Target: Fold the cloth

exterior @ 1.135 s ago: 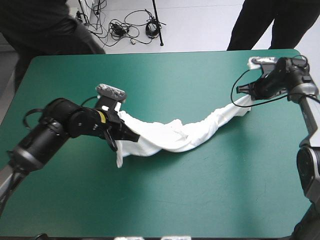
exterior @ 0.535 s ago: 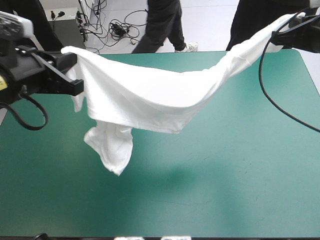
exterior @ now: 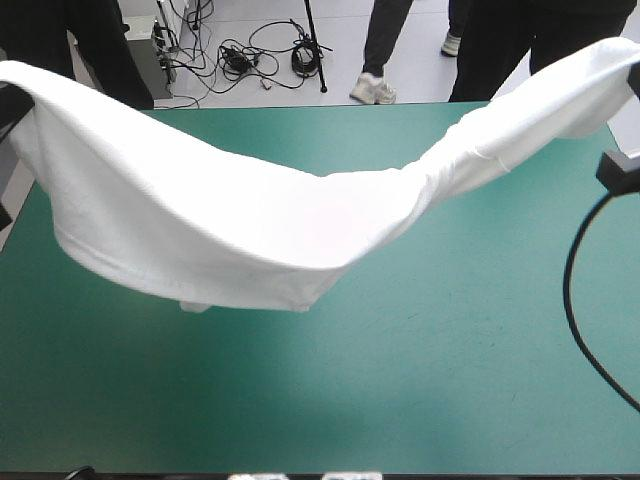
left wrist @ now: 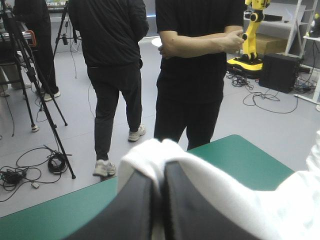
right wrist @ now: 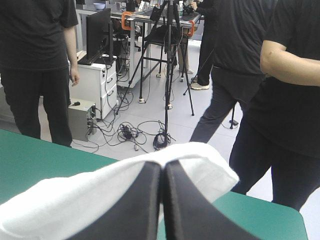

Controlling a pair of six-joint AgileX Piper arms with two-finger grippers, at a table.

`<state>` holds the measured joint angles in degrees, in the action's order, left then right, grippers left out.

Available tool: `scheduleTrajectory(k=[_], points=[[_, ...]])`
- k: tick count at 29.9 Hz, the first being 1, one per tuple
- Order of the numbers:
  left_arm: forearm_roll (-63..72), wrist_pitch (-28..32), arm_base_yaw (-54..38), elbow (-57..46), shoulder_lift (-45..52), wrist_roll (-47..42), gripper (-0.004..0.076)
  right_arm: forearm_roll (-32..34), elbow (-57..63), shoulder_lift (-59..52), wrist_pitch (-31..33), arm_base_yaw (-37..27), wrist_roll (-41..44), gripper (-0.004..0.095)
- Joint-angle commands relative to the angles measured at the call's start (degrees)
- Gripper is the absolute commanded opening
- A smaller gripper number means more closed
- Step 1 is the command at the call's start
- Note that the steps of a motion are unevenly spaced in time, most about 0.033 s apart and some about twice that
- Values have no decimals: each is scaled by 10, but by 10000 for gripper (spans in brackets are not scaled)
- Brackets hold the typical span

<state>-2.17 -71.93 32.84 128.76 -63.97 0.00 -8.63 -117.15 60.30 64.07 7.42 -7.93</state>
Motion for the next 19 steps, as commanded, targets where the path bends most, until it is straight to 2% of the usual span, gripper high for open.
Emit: scheduleTrajectory(k=[1,5,12,15,19], points=[[32,-20,2,-22,11,0,-9,33,-13,-21,-16,8,8,-17],[47,-20,2,-91,17,-3,-9,55,4,-37,15,8,8,-17],[56,-19,2,-238,17,-19,-9,86,171,-63,19,8,27,-17],[46,-10,2,-295,2,-22,-9,86,265,-52,-16,8,27,-17],[13,70,2,-360,-42,-23,-9,114,349,-13,-70,8,25,-17]])
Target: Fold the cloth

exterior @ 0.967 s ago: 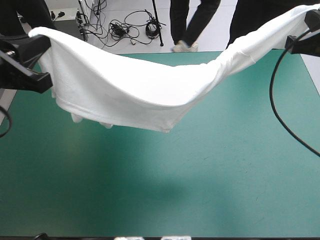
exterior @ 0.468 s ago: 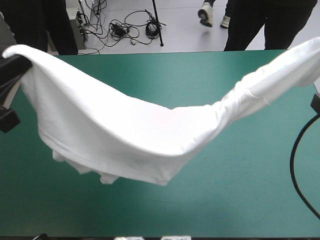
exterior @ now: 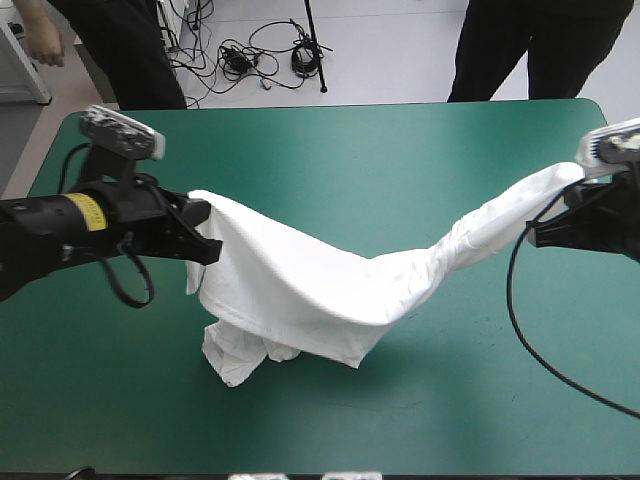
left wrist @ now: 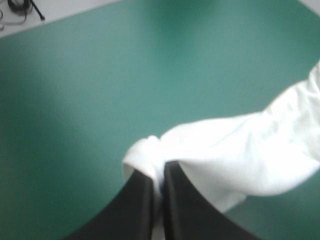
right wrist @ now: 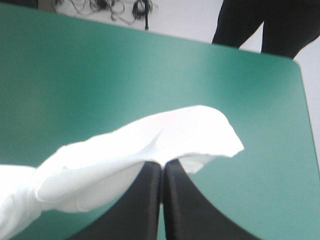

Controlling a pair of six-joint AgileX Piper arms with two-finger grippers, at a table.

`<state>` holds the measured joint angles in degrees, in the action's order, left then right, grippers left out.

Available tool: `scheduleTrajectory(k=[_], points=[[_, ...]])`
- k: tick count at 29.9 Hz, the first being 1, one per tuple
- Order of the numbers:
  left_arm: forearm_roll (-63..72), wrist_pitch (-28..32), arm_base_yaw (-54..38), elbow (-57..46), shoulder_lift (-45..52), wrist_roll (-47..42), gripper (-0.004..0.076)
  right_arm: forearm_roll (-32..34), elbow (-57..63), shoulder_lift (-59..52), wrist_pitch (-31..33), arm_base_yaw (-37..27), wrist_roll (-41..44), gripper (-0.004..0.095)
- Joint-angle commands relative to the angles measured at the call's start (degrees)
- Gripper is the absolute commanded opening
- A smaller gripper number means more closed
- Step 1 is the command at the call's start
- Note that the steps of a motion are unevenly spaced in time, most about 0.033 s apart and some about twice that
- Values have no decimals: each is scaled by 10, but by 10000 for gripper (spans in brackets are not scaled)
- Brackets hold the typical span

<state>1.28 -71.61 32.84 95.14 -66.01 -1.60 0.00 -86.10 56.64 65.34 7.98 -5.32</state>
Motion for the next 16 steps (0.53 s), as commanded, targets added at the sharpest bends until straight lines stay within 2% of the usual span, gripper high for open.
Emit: scheduleTrajectory(k=[1,8,16], points=[[-34,90,2,-34,-37,-7,-9,43,53,43,-94,3,2,-17],[-160,212,-15,-45,-161,-51,-8,137,59,164,-170,1,42,-17],[-92,293,-107,-45,-287,-44,-9,144,59,276,-218,1,53,-17]])
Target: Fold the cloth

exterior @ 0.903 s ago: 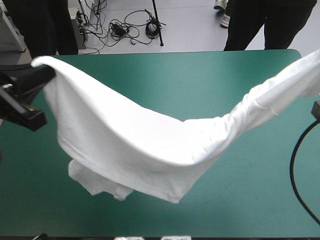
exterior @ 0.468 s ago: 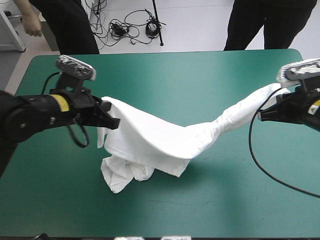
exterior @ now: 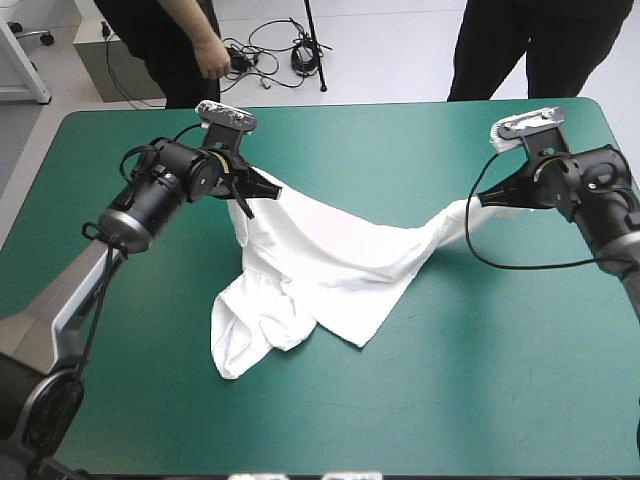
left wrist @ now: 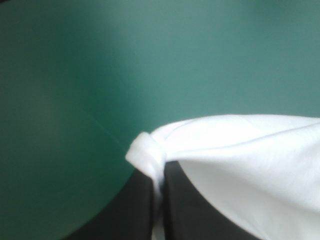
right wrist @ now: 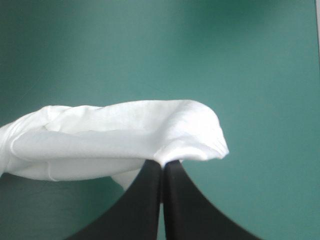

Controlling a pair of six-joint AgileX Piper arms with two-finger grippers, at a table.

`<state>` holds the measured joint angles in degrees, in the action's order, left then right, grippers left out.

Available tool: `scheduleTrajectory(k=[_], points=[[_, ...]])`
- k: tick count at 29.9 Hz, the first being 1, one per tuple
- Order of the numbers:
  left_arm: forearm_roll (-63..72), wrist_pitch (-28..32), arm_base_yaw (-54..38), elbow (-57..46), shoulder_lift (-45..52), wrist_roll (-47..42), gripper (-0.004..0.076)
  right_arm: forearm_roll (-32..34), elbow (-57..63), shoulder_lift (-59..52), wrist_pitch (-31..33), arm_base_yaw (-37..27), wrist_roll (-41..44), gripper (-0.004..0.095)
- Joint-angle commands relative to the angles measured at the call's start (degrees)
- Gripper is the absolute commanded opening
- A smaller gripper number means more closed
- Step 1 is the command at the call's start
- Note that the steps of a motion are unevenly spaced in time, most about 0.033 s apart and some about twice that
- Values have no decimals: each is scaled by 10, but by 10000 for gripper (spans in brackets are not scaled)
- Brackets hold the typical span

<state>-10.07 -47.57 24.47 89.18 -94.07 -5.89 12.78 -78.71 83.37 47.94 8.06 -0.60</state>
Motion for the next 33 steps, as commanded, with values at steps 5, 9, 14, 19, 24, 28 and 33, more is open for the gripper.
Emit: scheduleTrajectory(k=[5,9,14,19,24,28,33], points=[[28,80,-41,14,-48,5,-8,18,-15,64,-61,1,26,-17],[37,68,-43,16,-61,8,36,18,-15,97,-56,0,42,40],[73,59,-43,18,-62,59,364,20,-18,107,-57,0,40,386],[60,-64,-43,78,-61,59,600,34,-70,100,15,0,58,712],[26,-238,-39,154,-35,79,600,37,-112,49,57,0,54,696],[43,-262,-39,144,18,75,600,46,-112,-6,94,0,51,694],[107,-262,-38,42,107,72,600,46,-112,-73,122,0,39,675]])
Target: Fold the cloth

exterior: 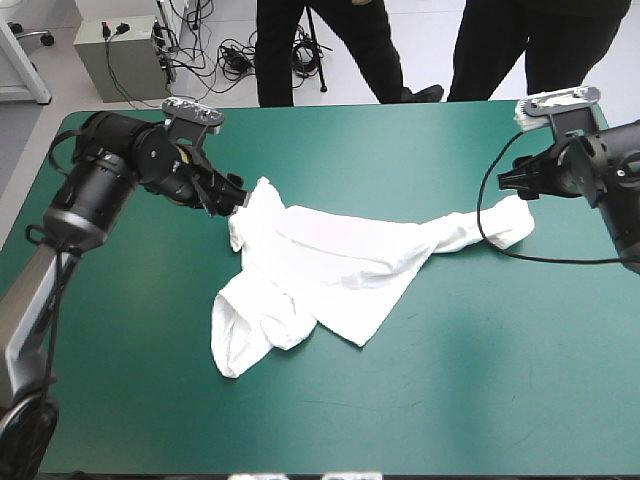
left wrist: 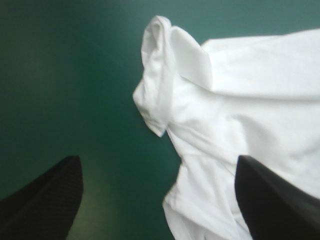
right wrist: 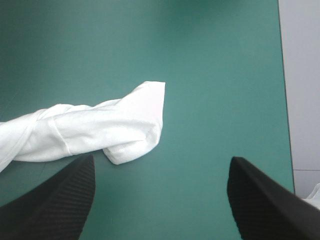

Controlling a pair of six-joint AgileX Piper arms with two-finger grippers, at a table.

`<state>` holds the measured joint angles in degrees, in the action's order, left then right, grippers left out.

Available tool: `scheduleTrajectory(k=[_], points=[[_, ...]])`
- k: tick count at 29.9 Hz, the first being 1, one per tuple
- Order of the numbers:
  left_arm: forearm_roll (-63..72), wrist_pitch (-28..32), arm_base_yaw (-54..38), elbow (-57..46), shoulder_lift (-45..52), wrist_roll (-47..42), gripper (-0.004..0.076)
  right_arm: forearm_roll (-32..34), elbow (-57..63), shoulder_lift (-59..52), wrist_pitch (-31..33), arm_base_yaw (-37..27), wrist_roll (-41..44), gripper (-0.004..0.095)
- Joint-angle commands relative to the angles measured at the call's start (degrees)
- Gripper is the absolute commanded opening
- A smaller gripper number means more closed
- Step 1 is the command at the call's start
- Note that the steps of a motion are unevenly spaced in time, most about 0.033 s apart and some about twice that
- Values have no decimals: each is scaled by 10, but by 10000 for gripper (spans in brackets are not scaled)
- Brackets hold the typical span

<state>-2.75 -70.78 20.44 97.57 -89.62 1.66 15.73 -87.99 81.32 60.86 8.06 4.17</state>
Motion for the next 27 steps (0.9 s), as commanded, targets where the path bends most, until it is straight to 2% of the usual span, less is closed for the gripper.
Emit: scheduleTrajectory(k=[1,8,15,19,27], points=[[36,-30,2,-74,81,-9,600,17,-19,-65,-5,0,-8,676],[32,-24,2,-268,168,-40,600,2,-14,-123,9,0,-7,675],[61,63,2,-391,165,-40,600,-9,22,-132,6,0,-9,675],[73,107,2,-430,145,-40,600,-11,38,-134,3,1,-9,675],[80,161,2,-434,75,-42,599,-12,38,-134,-5,1,-14,675]])
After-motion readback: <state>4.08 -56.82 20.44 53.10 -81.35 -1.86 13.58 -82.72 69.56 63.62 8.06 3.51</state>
